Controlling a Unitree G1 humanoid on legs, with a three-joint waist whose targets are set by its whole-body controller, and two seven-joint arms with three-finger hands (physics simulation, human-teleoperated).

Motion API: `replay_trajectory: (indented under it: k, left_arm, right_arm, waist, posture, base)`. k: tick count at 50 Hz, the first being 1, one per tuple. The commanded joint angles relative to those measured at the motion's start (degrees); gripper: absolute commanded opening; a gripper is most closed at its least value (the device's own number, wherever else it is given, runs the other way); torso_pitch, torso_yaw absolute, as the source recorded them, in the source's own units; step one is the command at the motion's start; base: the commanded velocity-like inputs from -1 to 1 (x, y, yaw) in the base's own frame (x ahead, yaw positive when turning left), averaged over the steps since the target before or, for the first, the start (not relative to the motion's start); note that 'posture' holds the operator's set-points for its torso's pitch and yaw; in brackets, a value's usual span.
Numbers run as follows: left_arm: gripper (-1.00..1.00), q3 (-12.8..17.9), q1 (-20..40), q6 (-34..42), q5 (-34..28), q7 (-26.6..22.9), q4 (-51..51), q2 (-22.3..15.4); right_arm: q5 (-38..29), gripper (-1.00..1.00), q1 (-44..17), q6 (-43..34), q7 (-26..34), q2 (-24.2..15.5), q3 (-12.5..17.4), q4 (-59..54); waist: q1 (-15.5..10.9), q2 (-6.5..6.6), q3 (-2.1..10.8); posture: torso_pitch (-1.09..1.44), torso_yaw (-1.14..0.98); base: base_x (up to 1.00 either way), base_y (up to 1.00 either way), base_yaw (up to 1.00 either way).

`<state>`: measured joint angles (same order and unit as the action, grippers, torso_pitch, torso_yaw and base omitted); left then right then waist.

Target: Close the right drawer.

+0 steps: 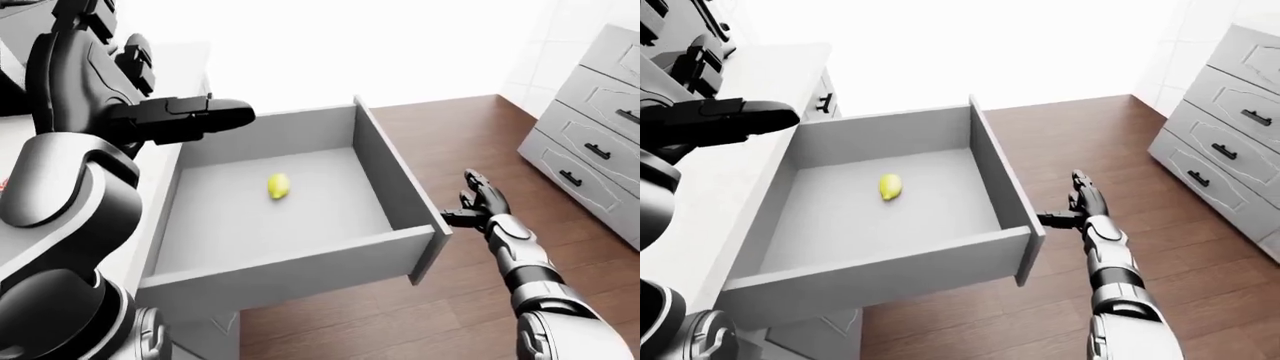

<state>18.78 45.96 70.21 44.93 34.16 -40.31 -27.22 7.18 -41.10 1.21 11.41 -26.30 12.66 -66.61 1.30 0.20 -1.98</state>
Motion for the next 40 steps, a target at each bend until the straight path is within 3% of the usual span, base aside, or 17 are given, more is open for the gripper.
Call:
replay_trajectory:
  k: [1, 40]
  left_arm:
    - [1.00, 0.6, 1.5, -1.6, 0.2, 0.3, -0.6, -0.9]
    - [1.00, 0.4, 1.0, -3.2, 3.6, 2.9, 0.1, -2.5]
  right_arm:
    - [-0.7, 1.00, -2.1, 1.1, 0.8, 0.4, -0.8, 1.7]
    - [-4.2, 1.00, -6.8, 1.7, 0.5, 5.3, -2.9, -1.9]
  waist:
    - [-0.4, -0.15, 1.30]
    - [0.0, 0.41, 1.33]
  posture:
    - [0.00, 0.00]
    - [0.00, 0.00]
  base:
    - [0.00, 0.00, 0.00]
    - [0.00, 0.00, 0.00]
